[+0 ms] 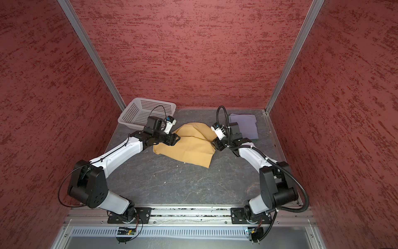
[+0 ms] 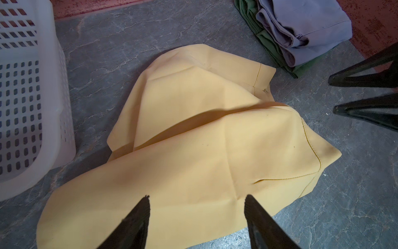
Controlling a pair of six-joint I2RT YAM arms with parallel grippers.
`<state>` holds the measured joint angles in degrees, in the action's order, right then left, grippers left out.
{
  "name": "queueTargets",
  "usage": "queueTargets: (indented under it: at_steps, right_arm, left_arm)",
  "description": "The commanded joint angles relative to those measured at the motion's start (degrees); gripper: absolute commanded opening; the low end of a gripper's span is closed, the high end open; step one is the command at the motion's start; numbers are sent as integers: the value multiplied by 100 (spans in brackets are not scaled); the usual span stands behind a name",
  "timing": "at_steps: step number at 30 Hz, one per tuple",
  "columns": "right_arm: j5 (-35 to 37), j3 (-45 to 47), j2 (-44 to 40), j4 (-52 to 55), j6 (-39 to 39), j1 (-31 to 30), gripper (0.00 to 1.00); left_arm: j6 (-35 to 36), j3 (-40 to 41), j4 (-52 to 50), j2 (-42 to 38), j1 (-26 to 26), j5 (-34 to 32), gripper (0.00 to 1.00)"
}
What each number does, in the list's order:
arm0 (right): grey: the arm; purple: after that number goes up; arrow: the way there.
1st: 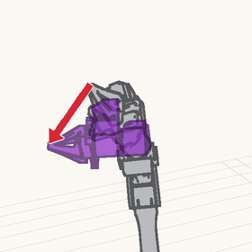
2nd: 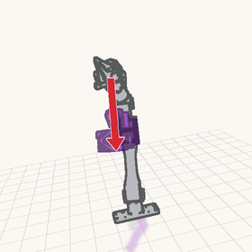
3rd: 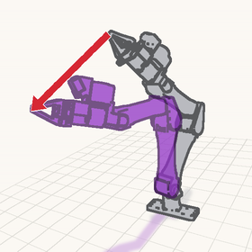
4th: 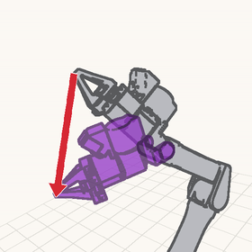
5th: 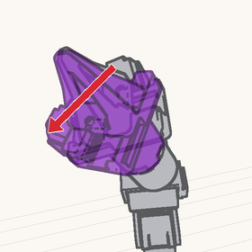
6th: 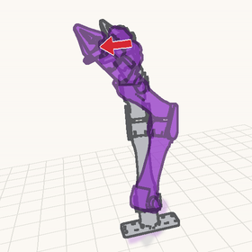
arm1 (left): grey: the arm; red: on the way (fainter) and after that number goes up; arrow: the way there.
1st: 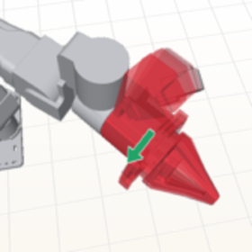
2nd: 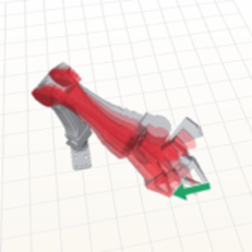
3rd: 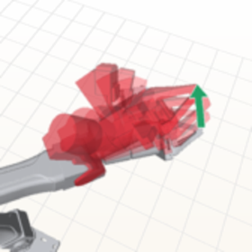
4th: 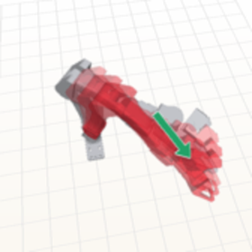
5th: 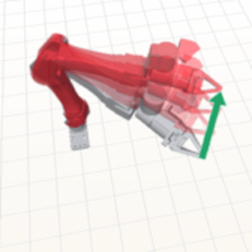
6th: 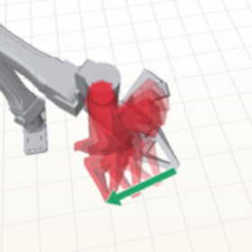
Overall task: Fold and stack skirts
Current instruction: Flatten out the skirt at the center of the table.
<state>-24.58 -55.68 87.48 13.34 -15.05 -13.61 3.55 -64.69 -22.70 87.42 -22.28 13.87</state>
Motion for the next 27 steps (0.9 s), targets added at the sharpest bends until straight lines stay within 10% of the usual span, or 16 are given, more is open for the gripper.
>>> queueTargets:
  at_steps: [1, 19, 27]
  right_arm:
    - [-634, -235, 257, 274, 819, 193, 50]
    - [-2172, -308, 1395, -31, 621, 207, 54]
    - [-2299, -319, 1247, 195, 487, 206, 10]
  left_arm:
    - [-72, 45, 29, 54, -34, 20, 70]
    - [-161, 50, -43, 122, -197, -119, 70]
    - [-127, 3, -86, 101, -206, -171, 70]
